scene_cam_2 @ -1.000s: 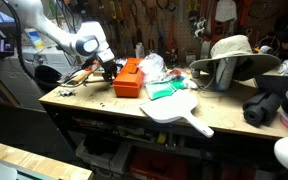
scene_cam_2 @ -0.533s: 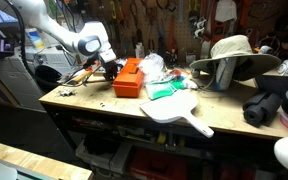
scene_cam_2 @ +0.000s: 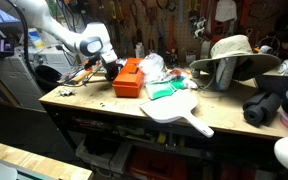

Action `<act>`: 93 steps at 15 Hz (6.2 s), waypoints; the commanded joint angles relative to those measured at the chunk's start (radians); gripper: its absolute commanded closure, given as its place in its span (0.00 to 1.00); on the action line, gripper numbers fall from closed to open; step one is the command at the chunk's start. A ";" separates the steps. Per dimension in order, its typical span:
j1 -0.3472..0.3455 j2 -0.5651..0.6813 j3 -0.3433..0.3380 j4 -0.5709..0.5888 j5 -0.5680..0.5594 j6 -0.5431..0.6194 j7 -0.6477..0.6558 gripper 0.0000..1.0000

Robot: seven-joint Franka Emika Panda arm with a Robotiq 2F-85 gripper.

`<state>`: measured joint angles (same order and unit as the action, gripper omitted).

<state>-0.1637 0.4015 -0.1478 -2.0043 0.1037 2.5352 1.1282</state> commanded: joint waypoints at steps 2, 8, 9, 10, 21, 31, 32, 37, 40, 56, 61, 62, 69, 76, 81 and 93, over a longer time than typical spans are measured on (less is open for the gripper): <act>0.017 0.027 -0.017 0.032 0.034 -0.027 -0.034 0.65; 0.038 0.051 -0.032 0.050 0.012 -0.041 -0.023 0.78; 0.041 0.055 -0.034 0.054 0.010 -0.042 -0.022 0.80; 0.042 0.057 -0.036 0.058 0.010 -0.046 -0.024 0.72; 0.064 0.029 -0.033 0.031 0.004 -0.121 -0.037 0.97; 0.115 -0.021 -0.037 -0.033 -0.030 -0.169 -0.026 0.97; 0.122 -0.034 -0.038 -0.054 -0.037 -0.162 -0.023 0.97; 0.168 -0.137 -0.057 -0.207 -0.156 -0.080 0.024 0.97; 0.183 -0.206 -0.057 -0.319 -0.276 0.021 -0.005 0.97; 0.153 -0.235 -0.015 -0.360 -0.342 0.038 -0.200 0.97; 0.144 -0.286 0.001 -0.396 -0.331 0.008 -0.420 0.97; 0.142 -0.298 0.005 -0.399 -0.324 -0.001 -0.472 0.97; 0.147 -0.338 0.029 -0.397 -0.356 -0.148 -0.748 0.97; 0.146 -0.328 0.055 -0.408 -0.360 -0.115 -0.963 0.97; 0.144 -0.313 0.067 -0.421 -0.362 -0.031 -1.033 0.97; 0.162 -0.383 0.095 -0.429 -0.345 -0.060 -1.061 0.13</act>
<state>-0.0060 0.0951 -0.0702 -2.3979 -0.2532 2.4984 0.0630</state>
